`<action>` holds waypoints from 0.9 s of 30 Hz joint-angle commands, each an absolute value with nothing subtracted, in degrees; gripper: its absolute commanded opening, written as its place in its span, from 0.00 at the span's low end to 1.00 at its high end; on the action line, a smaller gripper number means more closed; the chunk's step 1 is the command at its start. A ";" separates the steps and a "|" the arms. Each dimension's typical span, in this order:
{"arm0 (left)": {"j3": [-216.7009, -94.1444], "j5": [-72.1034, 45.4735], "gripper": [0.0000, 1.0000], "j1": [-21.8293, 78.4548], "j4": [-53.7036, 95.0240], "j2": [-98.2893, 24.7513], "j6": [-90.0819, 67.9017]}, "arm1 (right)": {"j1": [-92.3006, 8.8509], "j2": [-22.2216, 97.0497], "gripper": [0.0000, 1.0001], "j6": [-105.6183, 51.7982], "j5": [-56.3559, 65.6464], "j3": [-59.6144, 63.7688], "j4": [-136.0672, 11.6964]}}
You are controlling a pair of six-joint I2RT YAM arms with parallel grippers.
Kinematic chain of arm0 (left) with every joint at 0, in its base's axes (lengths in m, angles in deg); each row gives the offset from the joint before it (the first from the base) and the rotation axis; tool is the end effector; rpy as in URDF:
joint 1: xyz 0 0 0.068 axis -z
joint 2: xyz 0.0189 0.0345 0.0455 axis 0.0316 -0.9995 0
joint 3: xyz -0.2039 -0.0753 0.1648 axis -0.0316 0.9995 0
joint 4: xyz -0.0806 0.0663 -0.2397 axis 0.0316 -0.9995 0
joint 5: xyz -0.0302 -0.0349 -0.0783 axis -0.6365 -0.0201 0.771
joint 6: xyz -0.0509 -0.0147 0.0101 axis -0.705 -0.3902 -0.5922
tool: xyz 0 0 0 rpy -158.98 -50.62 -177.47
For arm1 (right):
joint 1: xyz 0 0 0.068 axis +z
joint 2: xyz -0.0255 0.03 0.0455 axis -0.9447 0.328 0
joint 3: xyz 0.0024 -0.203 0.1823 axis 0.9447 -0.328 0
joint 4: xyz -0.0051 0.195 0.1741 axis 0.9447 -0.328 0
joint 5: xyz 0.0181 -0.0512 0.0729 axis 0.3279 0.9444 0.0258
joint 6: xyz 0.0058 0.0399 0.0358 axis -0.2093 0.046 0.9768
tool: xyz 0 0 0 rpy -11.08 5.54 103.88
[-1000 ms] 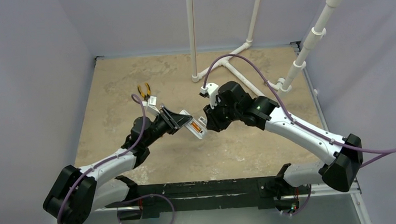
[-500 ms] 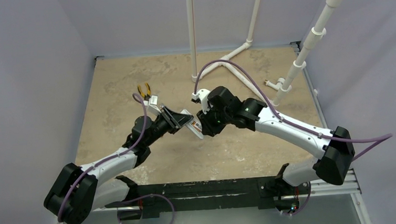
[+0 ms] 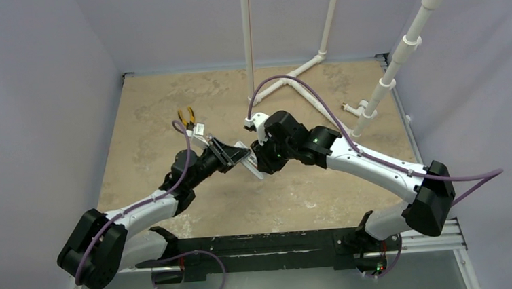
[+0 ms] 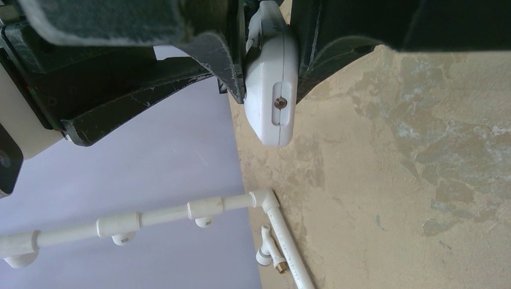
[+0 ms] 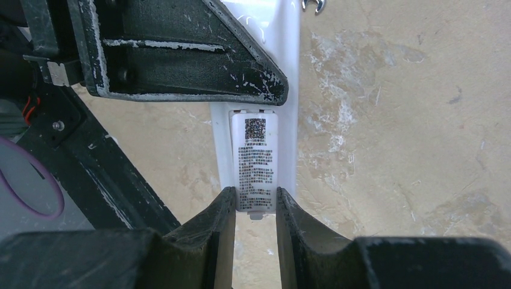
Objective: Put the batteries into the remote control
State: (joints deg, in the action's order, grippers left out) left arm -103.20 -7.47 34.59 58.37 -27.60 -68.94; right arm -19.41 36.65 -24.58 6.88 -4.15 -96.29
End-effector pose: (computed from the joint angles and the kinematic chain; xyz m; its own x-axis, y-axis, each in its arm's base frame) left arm 0.1921 -0.1341 0.2072 -0.7155 -0.6193 -0.3234 0.1673 0.2976 -0.9399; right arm 0.1869 0.2399 0.3081 -0.5700 -0.4612 -0.6800 -0.7384 0.6505 0.1777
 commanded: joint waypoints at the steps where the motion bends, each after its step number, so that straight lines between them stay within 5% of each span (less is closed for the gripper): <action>1: -104.68 -7.57 0.00 35.02 63.98 -27.95 -69.40 | -19.00 36.49 0.00 -23.58 7.71 -1.62 -94.55; 27: -104.16 -6.71 0.00 35.21 67.09 -29.32 -71.42 | -18.64 38.25 0.01 -24.31 7.20 -1.49 -93.95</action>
